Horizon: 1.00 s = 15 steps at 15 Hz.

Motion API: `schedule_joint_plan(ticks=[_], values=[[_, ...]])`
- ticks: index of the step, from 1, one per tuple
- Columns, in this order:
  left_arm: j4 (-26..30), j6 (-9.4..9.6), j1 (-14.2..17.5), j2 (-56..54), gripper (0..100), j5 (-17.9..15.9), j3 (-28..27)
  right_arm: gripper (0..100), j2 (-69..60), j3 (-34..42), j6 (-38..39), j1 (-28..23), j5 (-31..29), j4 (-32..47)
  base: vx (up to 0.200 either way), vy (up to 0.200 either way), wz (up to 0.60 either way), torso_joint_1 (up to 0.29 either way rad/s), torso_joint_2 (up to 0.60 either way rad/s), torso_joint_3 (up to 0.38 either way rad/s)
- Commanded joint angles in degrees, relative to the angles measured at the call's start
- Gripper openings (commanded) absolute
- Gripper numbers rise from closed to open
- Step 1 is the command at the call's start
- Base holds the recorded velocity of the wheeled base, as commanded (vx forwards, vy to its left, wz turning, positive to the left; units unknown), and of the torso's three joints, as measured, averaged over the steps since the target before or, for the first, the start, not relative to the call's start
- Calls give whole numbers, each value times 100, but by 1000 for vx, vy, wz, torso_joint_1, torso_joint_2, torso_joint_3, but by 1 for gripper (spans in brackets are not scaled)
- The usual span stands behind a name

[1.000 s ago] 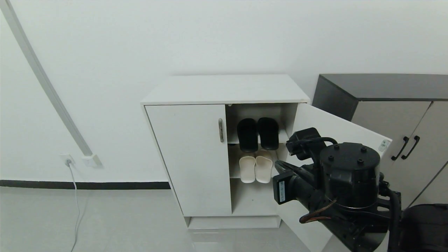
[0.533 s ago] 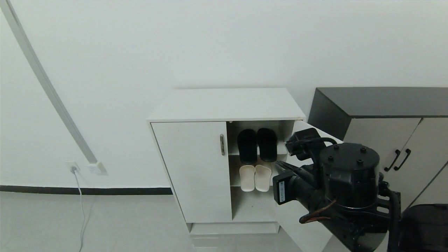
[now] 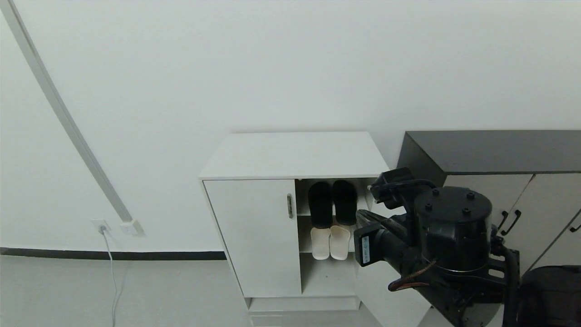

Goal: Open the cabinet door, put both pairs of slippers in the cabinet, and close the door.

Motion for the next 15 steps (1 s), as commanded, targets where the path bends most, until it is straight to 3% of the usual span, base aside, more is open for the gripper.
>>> schedule_joint_plan(ticks=[1,6,12,15], values=[[-1,-4,1,0,0,1,0,0,63,9,3,-12,-6,-9,0,0,0,178,-398,-212],[-1,5,1,0,0,1,0,0,63,18,-6,-12,-6,0,0,0,0,19,-40,-24],[-1,5,1,0,0,1,0,0,63,114,-129,-39,-15,0,0,0,-600,4,2,2],[-1,14,1,0,0,1,0,0,63,114,-137,-100,-6,0,0,0,0,0,0,0]])
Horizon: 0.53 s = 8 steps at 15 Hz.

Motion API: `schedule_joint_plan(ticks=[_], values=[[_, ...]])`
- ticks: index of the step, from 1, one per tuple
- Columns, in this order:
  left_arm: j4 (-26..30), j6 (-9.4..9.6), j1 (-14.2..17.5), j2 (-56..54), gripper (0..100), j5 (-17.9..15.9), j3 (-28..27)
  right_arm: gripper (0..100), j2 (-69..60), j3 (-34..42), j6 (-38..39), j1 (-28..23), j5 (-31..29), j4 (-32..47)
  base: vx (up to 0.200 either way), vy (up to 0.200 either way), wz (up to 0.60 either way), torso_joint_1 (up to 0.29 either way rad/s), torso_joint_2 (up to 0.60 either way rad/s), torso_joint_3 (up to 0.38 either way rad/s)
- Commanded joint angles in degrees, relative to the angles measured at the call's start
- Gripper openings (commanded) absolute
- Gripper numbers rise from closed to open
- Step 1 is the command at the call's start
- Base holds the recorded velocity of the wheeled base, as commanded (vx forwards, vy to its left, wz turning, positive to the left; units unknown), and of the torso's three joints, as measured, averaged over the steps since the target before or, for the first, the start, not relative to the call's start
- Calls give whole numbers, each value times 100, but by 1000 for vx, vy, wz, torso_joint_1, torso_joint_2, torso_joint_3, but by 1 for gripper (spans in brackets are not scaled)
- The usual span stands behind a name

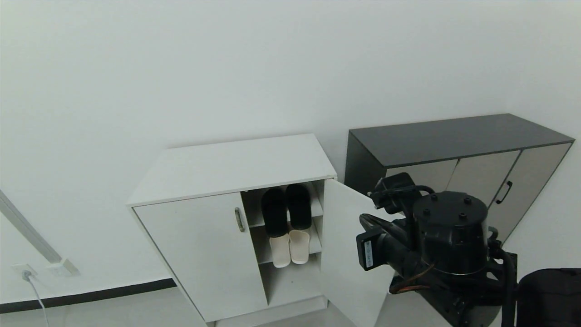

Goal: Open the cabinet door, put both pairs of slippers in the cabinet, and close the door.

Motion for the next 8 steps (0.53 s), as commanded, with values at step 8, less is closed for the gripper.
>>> schedule_joint_plan(ticks=[8], values=[[2,0,-1,0,0,4,0,0,12,7,-33,-74,6,-5,-75,0,0,1,3,0]])
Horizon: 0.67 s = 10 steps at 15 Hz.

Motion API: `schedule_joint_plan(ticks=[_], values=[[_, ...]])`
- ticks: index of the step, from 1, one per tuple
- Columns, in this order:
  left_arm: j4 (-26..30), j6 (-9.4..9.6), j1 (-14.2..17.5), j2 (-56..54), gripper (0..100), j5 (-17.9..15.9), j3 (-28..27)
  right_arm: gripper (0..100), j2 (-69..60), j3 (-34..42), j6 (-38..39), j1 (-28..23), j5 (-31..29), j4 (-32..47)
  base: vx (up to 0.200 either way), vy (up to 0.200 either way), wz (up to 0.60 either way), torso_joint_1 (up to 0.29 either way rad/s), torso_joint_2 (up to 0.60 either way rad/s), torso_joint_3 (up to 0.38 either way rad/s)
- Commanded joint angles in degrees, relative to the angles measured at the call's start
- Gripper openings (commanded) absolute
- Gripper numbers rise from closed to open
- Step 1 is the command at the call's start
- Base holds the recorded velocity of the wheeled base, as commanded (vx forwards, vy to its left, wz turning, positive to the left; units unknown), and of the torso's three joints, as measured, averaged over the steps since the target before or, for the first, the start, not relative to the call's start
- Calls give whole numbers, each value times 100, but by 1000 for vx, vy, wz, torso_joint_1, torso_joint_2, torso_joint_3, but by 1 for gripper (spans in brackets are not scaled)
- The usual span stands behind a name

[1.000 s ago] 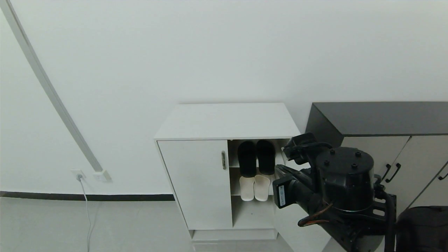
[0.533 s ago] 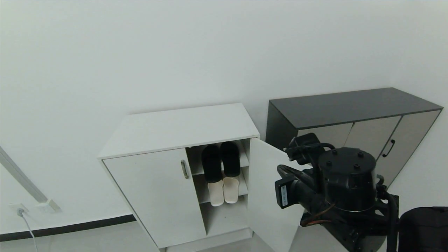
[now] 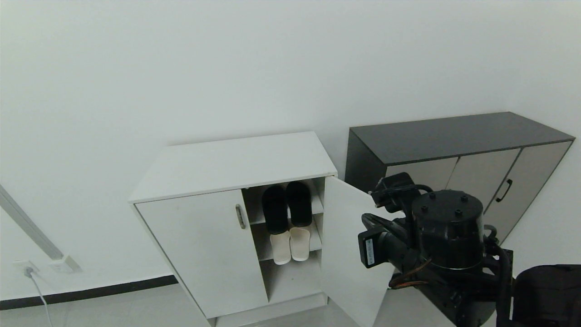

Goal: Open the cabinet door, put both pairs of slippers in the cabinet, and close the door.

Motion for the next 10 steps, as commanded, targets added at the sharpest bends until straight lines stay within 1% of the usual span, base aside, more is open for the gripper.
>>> schedule_joint_plan(ticks=[1,6,7,8,10], values=[[-1,-4,1,0,0,1,0,0,8,-12,-14,-34,4,6,-200,0,0,7,2,-2],[-9,14,1,0,0,1,0,0,-19,-144,-261,-720,13,-3,0,0,0,0,0,0],[-9,14,1,0,0,1,0,0,140,-434,-296,-1177,171,6,0,0,0,0,0,0],[-9,23,1,0,0,-7,0,0,351,-724,-269,-1520,276,32,0,0,0,0,0,0],[-9,23,1,0,0,-7,0,0,896,-1260,-269,-2082,496,59,0,0,0,0,0,0]])
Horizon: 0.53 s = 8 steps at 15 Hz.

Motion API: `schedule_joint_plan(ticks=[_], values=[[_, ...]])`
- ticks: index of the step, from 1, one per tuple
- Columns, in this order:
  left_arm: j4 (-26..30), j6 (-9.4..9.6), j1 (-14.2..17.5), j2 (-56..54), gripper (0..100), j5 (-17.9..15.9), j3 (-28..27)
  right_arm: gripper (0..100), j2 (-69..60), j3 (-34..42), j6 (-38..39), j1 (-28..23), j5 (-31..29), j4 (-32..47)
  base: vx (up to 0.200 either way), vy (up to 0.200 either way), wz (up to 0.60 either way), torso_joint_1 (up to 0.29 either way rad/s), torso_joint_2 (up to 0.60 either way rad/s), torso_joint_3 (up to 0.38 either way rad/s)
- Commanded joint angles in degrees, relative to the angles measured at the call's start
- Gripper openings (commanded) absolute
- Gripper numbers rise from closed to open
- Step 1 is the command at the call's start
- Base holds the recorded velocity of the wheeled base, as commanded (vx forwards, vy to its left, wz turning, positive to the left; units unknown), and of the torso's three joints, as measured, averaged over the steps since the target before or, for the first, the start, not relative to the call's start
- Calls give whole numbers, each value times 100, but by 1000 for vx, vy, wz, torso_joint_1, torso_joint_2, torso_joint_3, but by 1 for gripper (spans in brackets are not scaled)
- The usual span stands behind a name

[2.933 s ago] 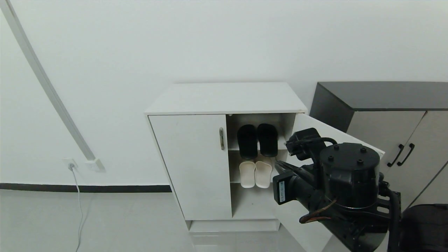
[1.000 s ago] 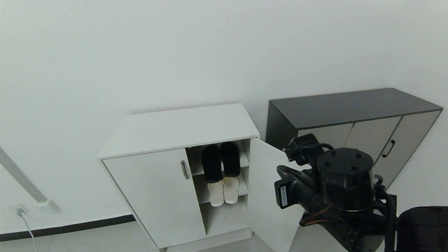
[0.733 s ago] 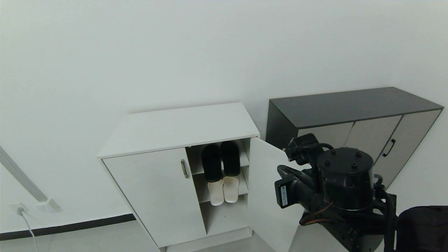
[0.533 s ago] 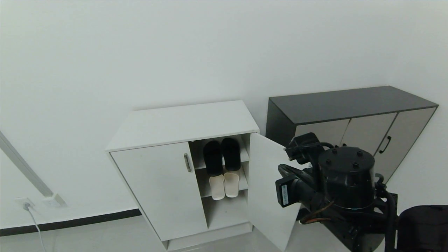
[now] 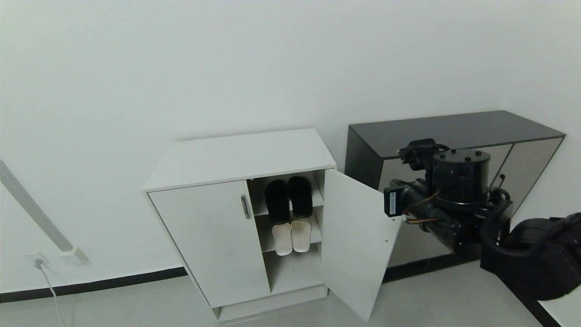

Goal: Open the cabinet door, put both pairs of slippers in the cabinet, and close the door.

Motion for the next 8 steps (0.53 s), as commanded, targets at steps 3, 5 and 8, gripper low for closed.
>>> schedule_joint_plan(ticks=[3,5,8], values=[[-1,-2,1,0,0,0,0,0,1078,-1142,25,-1030,315,400,0,0,0,0,0,0],[-1,-10,1,0,0,0,0,0,1280,-1380,166,-1118,491,523,0,0,0,0,0,0],[-1,-19,1,0,0,0,0,0,1588,-1547,359,-1180,614,532,0,0,0,0,0,0]])
